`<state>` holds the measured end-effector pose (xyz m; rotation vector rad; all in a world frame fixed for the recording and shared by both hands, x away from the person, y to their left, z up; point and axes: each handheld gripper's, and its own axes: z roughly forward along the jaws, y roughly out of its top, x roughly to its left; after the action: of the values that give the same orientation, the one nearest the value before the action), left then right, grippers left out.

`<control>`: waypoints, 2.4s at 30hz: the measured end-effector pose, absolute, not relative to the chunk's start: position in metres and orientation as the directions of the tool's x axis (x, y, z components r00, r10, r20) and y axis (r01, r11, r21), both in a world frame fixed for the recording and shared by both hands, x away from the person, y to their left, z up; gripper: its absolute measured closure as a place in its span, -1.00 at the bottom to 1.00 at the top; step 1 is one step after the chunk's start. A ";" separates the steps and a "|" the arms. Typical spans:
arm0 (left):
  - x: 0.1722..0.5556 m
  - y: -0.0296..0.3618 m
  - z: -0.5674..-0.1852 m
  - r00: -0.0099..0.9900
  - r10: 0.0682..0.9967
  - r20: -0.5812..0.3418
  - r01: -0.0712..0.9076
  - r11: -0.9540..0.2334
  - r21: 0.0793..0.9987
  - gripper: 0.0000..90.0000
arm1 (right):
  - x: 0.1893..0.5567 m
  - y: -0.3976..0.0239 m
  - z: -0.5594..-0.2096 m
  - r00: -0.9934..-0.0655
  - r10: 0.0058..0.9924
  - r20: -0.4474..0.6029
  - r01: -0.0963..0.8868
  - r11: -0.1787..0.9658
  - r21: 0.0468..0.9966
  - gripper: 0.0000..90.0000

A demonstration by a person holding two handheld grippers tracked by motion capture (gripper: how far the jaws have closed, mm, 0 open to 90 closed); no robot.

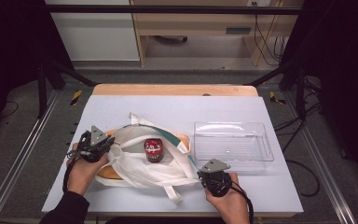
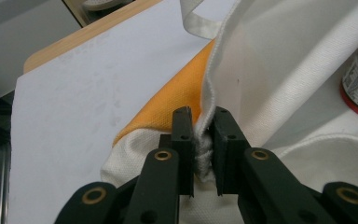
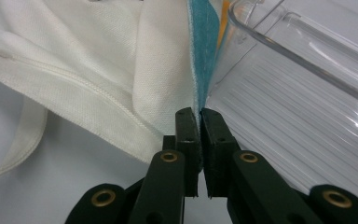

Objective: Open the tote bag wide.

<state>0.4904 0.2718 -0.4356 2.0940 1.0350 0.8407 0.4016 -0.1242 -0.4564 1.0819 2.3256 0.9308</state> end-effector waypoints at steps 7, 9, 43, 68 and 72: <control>0.492 0.270 -0.437 0.479 0.838 0.262 0.429 -0.484 0.763 0.79 | 0.402 -0.126 -0.460 -0.609 0.791 -0.062 0.515 0.454 0.728 0.92; 0.493 0.270 -0.438 0.474 0.842 0.259 0.433 -0.479 0.764 0.79 | 0.402 -0.126 -0.460 -0.606 0.793 -0.059 0.519 0.450 0.727 0.92; 0.405 0.255 -0.404 0.465 0.863 0.199 0.322 -0.374 0.870 0.03 | 0.405 -0.109 -0.373 -0.743 0.657 -0.128 0.302 0.500 0.812 0.01; 0.405 0.244 -0.437 0.560 0.823 0.096 0.410 -0.376 0.831 0.37 | 0.544 -0.005 -0.355 -0.862 0.484 -0.152 0.280 0.703 0.654 0.01; 0.405 0.244 -0.438 0.566 0.819 0.093 0.408 -0.376 0.832 0.44 | 0.556 -0.001 -0.367 -0.862 0.487 -0.140 0.305 0.720 0.624 0.01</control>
<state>0.4048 0.2445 -0.4378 1.9940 0.9835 0.6491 0.5561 -0.0013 -0.3669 0.6217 2.6312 0.8781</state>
